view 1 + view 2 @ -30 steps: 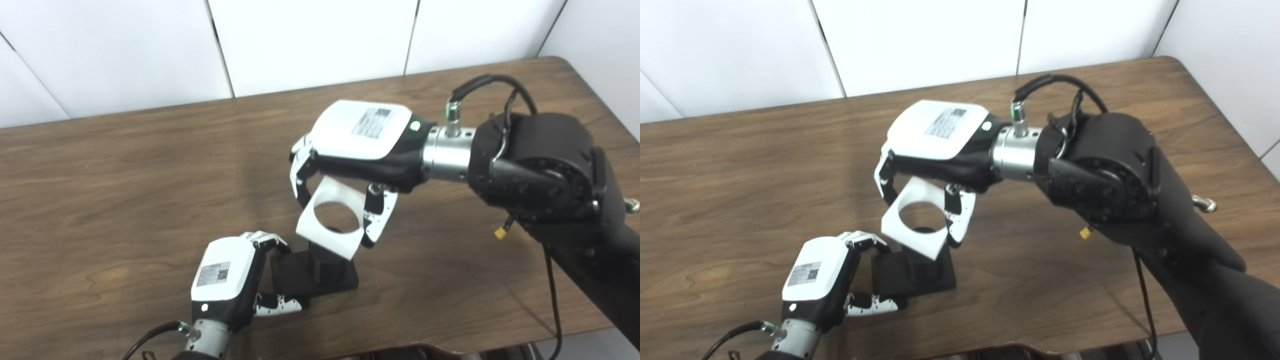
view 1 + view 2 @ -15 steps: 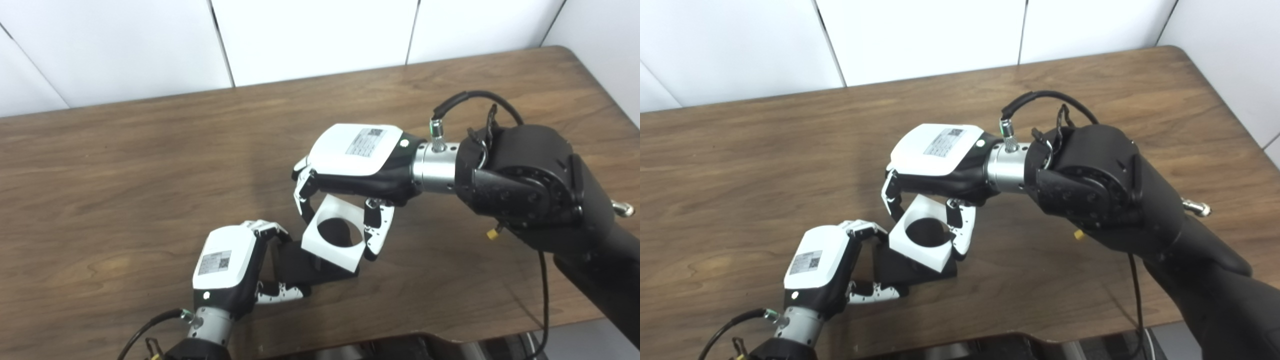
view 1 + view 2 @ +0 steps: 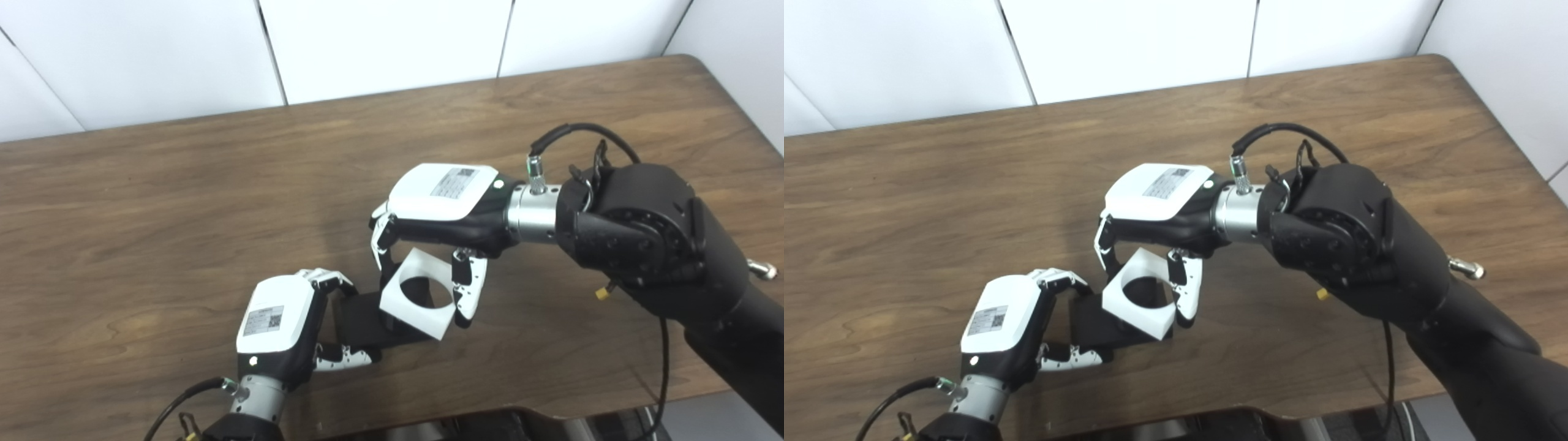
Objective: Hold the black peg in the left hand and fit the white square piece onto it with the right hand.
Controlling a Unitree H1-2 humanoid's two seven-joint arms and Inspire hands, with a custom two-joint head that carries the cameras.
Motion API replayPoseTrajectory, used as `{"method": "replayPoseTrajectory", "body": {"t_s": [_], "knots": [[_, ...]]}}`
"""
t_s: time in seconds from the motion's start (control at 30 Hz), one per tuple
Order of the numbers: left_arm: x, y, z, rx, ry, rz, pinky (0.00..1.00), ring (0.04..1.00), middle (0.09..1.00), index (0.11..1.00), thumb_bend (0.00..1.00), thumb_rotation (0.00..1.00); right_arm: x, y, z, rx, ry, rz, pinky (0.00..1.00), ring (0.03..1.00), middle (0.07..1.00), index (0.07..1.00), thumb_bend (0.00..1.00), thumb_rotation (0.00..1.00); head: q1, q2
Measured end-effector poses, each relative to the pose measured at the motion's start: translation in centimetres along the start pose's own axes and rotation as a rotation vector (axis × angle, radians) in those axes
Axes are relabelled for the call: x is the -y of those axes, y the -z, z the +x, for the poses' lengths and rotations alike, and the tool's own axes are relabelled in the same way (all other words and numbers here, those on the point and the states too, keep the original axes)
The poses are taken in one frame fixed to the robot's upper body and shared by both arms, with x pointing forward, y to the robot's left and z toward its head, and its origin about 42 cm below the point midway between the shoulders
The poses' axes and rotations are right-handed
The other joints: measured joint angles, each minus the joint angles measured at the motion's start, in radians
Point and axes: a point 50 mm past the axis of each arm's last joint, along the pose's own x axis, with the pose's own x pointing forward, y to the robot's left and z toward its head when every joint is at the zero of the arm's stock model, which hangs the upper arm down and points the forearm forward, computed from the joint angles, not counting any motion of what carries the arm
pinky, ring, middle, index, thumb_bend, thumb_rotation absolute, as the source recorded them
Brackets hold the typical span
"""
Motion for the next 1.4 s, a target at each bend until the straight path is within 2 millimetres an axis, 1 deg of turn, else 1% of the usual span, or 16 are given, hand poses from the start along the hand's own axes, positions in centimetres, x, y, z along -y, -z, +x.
{"method": "replayPoseTrajectory", "body": {"t_s": [0.43,0.6,0.77,0.93,1.4], "knots": [[0.0,-0.1,0.0,0.002,0.000,0.000,0.68,0.761,0.717,0.485,0.52,0.05,0.5,-0.3,0.3,0.019,0.027,-0.017,0.80,0.856,0.742,0.482,0.52,0.13,0.002,0.002],[0.0,-0.1,0.0,0.002,0.000,-0.001,0.69,0.760,0.717,0.485,0.52,0.05,0.5,-0.4,0.5,0.023,0.029,-0.025,0.80,0.858,0.749,0.481,0.52,0.13,0.002,0.003],[0.0,-0.1,0.0,0.002,0.000,-0.001,0.68,0.761,0.717,0.485,0.52,0.05,0.3,-0.7,0.8,0.029,0.023,-0.063,0.80,0.857,0.751,0.481,0.52,0.13,0.003,0.003],[0.0,-0.1,0.0,0.001,0.000,-0.002,0.68,0.762,0.719,0.485,0.51,0.05,0.0,-0.5,1.4,0.022,0.015,-0.064,0.80,0.856,0.752,0.481,0.52,0.13,0.002,0.005],[0.1,-0.2,0.0,0.001,-0.001,-0.005,0.68,0.760,0.717,0.485,0.51,0.05,-0.3,-0.9,1.7,0.031,0.034,-0.094,0.81,0.856,0.749,0.481,0.52,0.13,0.006,0.006]]}}
